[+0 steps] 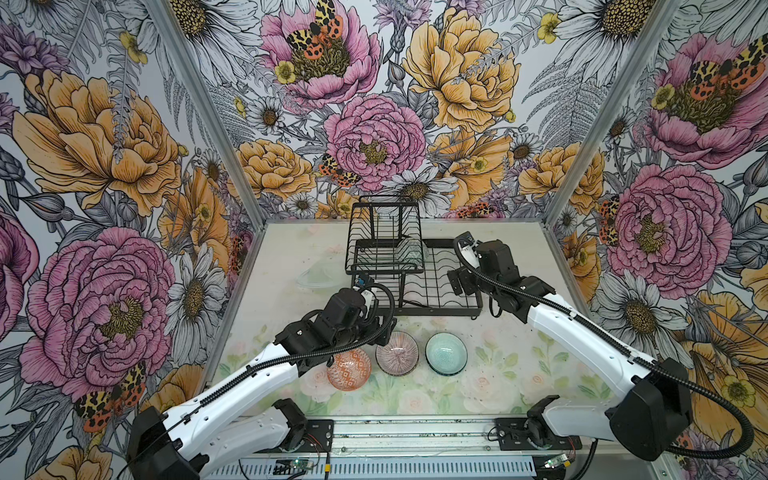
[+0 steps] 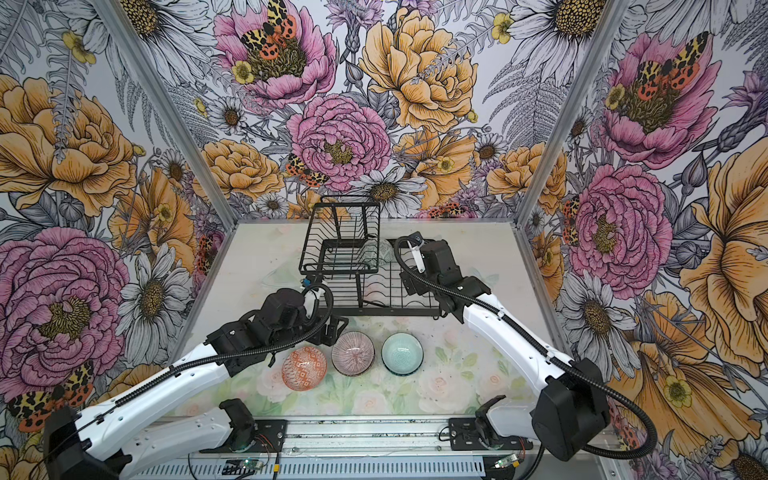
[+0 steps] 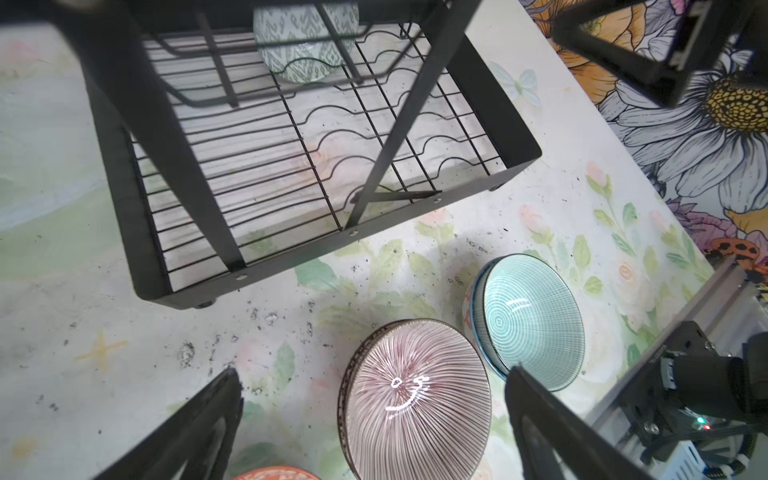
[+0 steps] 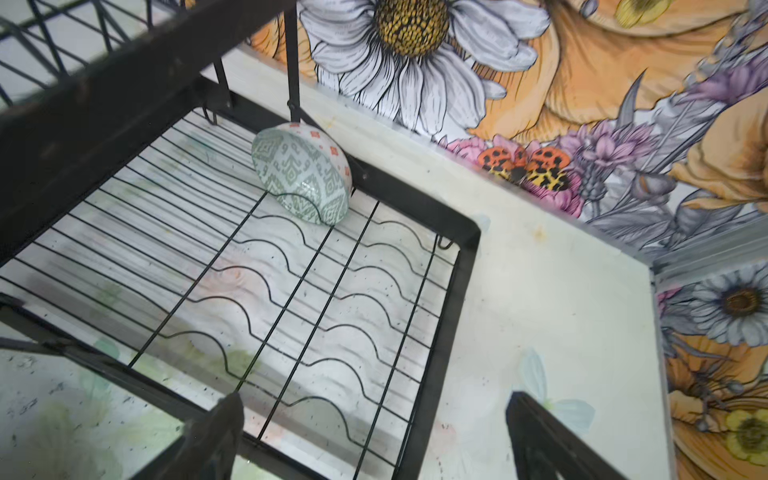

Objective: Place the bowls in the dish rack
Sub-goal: 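Withdraw the right gripper from the rack while the left reaches toward the pink-striped bowl, then lower the left gripper onto the pink-striped bowl rim and close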

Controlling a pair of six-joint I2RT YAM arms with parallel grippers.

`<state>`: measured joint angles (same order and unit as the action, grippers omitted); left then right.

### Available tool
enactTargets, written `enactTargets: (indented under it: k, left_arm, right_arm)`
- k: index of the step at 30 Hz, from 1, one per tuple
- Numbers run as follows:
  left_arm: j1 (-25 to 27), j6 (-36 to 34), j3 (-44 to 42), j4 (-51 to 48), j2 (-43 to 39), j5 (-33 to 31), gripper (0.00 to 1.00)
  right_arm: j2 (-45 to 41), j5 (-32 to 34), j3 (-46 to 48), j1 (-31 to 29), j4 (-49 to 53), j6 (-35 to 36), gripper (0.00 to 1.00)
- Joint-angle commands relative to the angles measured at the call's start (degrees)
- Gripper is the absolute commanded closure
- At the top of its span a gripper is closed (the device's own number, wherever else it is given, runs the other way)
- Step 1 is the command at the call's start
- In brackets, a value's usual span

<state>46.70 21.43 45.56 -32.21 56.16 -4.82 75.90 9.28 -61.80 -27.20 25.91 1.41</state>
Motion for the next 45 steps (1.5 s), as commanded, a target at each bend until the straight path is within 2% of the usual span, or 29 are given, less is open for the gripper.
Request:
enactTargets:
  k: [1, 9, 14, 23, 31, 40, 42, 44, 45]
  left_arm:
    - [3.72, 7.59, -1.65, -1.72, 0.53, -5.81, 0.01]
    - [11.89, 21.37, -4.56, -2.09, 6.77, -12.13, 0.04]
    - [13.52, 25.3, -3.74, -2.0, 11.15, -14.48, 0.18]
    - [12.46, 22.54, 0.32, -4.86, 17.45, -14.91, 0.53]
    - [10.82, 19.91, 1.32, -7.95, 15.27, -13.68, 0.82]
    - [10.78, 17.53, 4.27, -10.78, 12.83, -13.57, 0.93]
    - [10.88, 17.07, 4.78, -11.09, 13.13, -13.29, 0.99]
    - [10.88, 16.89, 5.28, -11.28, 13.44, -13.05, 1.0]
    - [10.92, 16.76, 5.4, -11.3, 13.7, -12.81, 0.96]
  right_arm:
    - [2.3, -4.4, -3.04, 1.63, 3.13, -3.21, 0.01]
    - [4.13, -2.12, -3.92, 2.68, 0.72, -7.8, 0.0]
    - [3.27, 4.28, -0.8, 2.5, -4.04, -10.63, 0.01]
    - [2.07, 6.69, 4.26, 1.15, -7.89, -12.57, 0.0]
    - [-1.12, 9.73, 7.47, 0.39, -9.04, -14.44, 0.01]
    - [-1.4, 10.76, 7.18, 0.22, -8.97, -13.5, 0.0]
    - [-1.16, 10.59, 7.24, 0.22, -8.97, -13.62, 0.01]
    - [-0.93, 10.26, 7.32, 0.21, -8.95, -13.6, 0.01]
    - [-0.83, 10.14, 7.37, 0.22, -8.99, -13.54, 0.01]
